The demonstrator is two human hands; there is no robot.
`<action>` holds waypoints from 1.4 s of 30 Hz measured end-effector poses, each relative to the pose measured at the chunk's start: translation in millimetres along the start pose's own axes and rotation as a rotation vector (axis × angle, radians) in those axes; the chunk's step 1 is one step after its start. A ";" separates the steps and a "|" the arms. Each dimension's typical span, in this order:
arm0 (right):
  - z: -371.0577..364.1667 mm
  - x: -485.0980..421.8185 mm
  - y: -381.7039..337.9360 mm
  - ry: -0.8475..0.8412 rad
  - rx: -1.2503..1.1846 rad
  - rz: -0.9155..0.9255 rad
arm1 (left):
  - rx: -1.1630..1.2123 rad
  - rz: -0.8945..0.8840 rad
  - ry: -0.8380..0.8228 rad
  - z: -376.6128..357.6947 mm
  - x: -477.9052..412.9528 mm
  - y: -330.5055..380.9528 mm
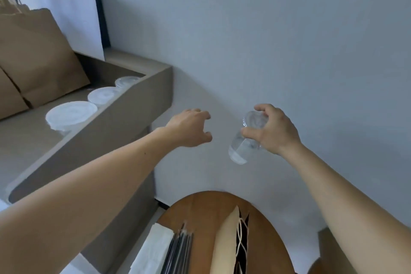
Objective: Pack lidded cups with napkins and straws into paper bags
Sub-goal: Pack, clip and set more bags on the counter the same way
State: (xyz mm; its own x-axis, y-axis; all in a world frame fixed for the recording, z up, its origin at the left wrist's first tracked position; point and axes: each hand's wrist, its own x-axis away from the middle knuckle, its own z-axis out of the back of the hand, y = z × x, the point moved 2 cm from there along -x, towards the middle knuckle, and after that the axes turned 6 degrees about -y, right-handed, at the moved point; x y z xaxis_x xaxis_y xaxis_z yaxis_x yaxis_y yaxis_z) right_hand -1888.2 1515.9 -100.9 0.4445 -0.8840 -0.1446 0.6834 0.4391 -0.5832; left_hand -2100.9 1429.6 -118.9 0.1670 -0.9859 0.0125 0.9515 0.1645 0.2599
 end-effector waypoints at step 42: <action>-89.8 89.7 180.5 -0.371 0.022 -0.107 | 0.628 0.641 -0.660 -320.9 77.8 57.3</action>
State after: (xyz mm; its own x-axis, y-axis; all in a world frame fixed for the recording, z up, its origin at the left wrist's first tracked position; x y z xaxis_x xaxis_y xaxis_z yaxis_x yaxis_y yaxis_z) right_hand -1777.0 1501.5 -290.9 0.5465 -0.8085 0.2181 0.7478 0.3540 -0.5617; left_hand -1950.5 1372.4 -412.9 0.2330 -0.5782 0.7819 0.4077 0.7880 0.4613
